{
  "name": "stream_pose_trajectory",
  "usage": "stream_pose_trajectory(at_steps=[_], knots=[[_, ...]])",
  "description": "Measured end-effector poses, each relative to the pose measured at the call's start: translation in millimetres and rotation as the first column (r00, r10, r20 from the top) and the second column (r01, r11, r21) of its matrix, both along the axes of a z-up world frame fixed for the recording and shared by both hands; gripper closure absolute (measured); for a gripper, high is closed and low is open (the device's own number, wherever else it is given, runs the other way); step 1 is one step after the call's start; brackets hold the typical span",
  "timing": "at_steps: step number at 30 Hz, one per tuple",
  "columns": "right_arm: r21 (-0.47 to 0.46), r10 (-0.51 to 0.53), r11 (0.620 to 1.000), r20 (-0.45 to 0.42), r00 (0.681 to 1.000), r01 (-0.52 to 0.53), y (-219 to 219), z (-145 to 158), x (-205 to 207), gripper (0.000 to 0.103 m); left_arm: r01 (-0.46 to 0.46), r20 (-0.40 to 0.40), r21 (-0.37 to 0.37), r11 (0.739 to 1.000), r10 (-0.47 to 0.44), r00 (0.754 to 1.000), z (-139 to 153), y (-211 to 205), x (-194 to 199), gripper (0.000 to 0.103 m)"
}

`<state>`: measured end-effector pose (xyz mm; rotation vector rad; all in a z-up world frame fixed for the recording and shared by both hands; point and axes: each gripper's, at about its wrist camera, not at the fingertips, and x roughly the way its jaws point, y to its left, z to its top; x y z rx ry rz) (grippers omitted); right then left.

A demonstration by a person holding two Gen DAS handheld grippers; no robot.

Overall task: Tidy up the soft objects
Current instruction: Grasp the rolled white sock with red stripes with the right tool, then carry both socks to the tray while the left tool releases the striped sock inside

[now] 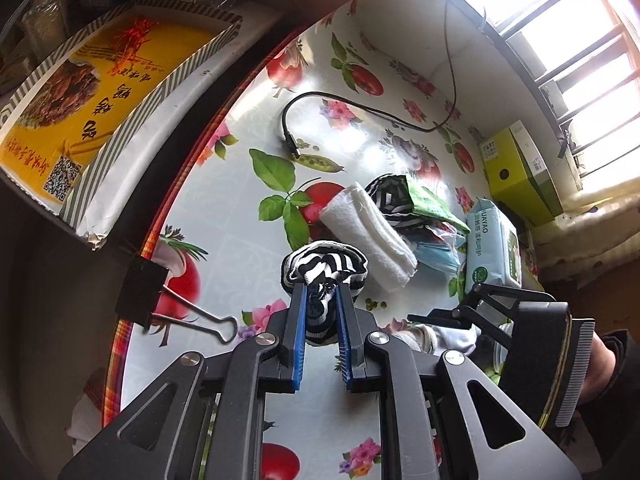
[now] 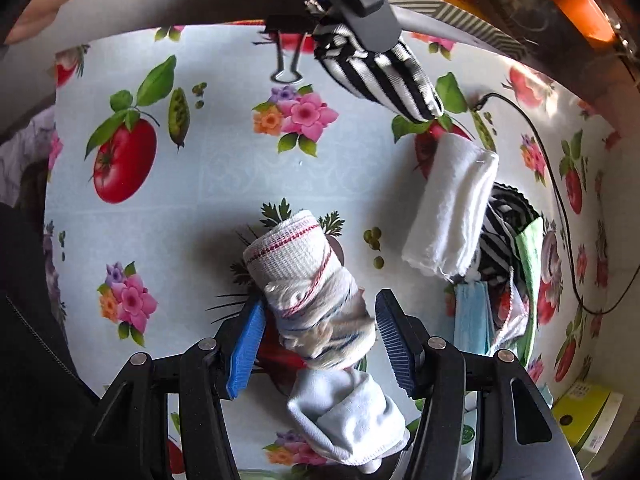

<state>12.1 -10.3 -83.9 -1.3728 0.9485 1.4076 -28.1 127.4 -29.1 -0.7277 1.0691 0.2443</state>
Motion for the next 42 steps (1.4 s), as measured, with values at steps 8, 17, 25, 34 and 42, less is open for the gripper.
stream_pose_trajectory(at_steps=[8,17,25,34,42], knots=[[0.075,-0.292,0.948,-0.185,0.938,0.31,-10,32,40,0.057,0.015,0.012,0.007,1.0,-0.015,1.0,7,-3,5,0.089],[0.111,-0.633,0.713,-0.323,0.704,0.692,-54,80,84,0.057,0.092,0.039,0.029,0.995,-0.093,0.995,29,-32,28,0.089],[0.131,-0.753,0.522,-0.393,0.528,0.843,-112,112,99,0.057,0.196,0.07,0.045,0.979,-0.199,0.977,51,-73,53,0.089],[0.148,-0.816,0.385,-0.406,0.411,0.911,-169,122,110,0.057,0.326,0.094,0.067,0.943,-0.331,0.939,74,-125,84,0.089],[0.16,-0.845,0.292,-0.419,0.333,0.943,-209,124,123,0.057,0.414,0.091,0.083,0.906,-0.421,0.903,84,-162,104,0.089]])
